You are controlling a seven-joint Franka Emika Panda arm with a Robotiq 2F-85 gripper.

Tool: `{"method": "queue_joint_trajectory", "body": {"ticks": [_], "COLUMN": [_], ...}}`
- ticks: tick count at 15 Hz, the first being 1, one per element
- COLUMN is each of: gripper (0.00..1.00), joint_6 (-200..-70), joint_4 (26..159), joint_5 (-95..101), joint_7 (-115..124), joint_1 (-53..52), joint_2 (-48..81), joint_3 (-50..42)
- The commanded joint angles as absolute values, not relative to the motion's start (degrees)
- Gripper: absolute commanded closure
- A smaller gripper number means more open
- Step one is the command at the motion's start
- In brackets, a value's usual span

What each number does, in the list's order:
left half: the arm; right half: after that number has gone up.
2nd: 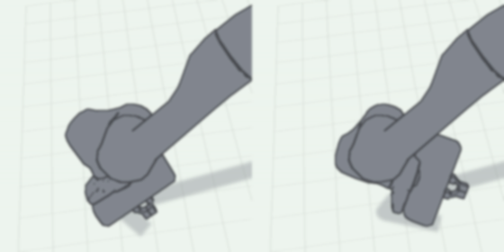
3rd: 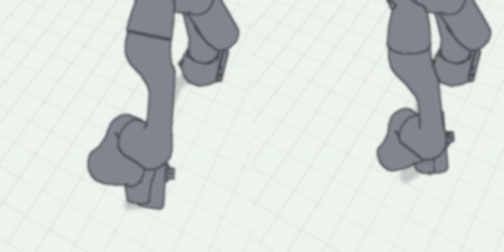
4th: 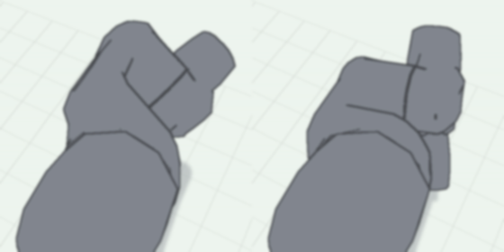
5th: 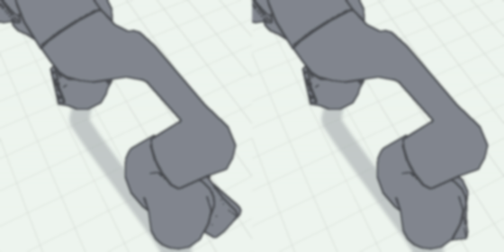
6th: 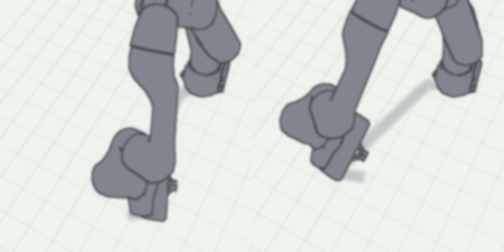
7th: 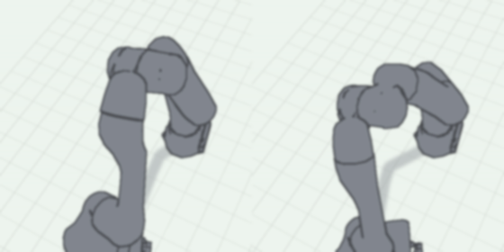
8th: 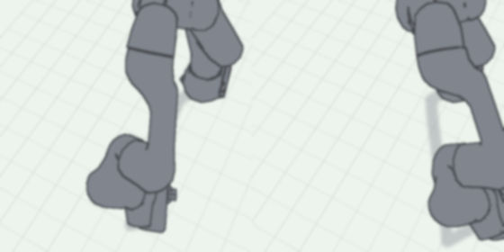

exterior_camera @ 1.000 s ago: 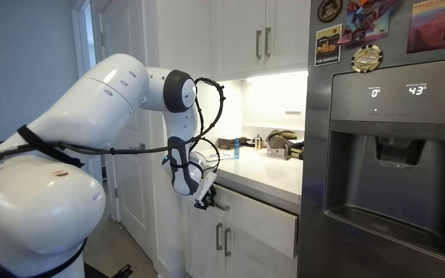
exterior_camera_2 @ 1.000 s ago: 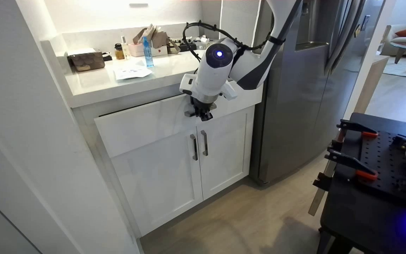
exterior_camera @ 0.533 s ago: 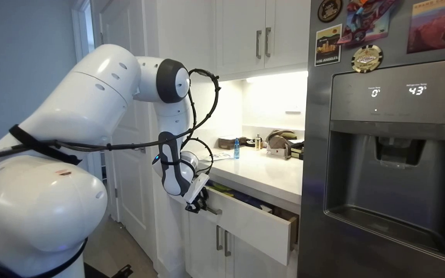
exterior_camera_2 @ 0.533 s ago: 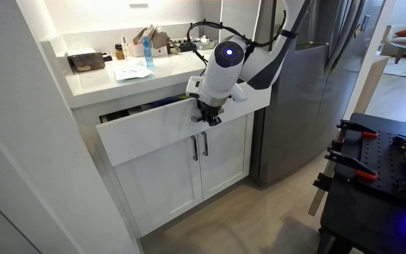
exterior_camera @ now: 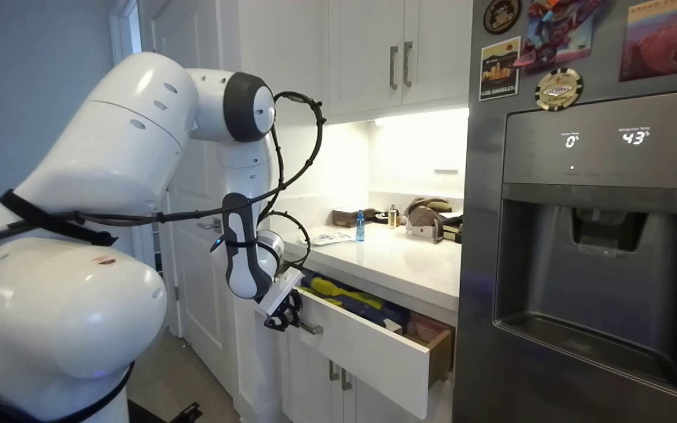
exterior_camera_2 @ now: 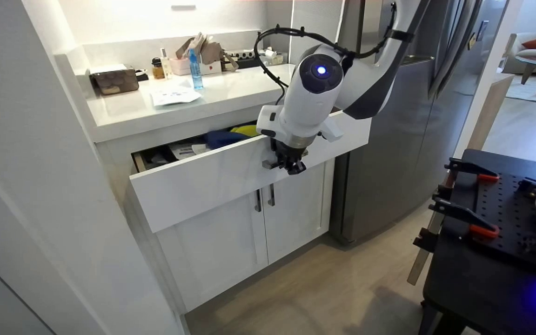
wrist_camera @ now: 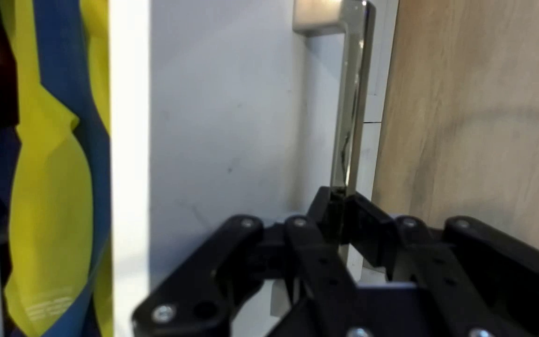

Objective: Open the drawer

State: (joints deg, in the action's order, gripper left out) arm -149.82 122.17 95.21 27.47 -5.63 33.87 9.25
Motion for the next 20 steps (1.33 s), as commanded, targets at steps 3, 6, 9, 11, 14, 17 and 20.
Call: {"method": "queue_joint_trajectory", "body": {"ticks": [3,6,9,11,14,17,20], "gripper": [0.97,0.97,0.97,0.97,0.97,0.97,0.97], "joint_6": [-147.20,-146.25,-145.06,-144.59,-143.95,-143.41,-142.24], "joint_4": [136.71,139.83,142.90,144.95,147.76,150.26,152.38], "joint_5": [87.65,87.47,87.40,87.23,87.11,86.95,86.97], "joint_7": [21.31,23.61,26.40,28.05,30.38,32.79,36.34], "joint_1": [-4.52,-5.47,-6.38,-6.90,-7.66,-8.38,-9.30], "joint_2": [23.66,21.77,19.91,18.67,17.04,15.67,14.42], "joint_3": [9.08,9.79,10.74,11.44,12.64,13.89,15.01]}}
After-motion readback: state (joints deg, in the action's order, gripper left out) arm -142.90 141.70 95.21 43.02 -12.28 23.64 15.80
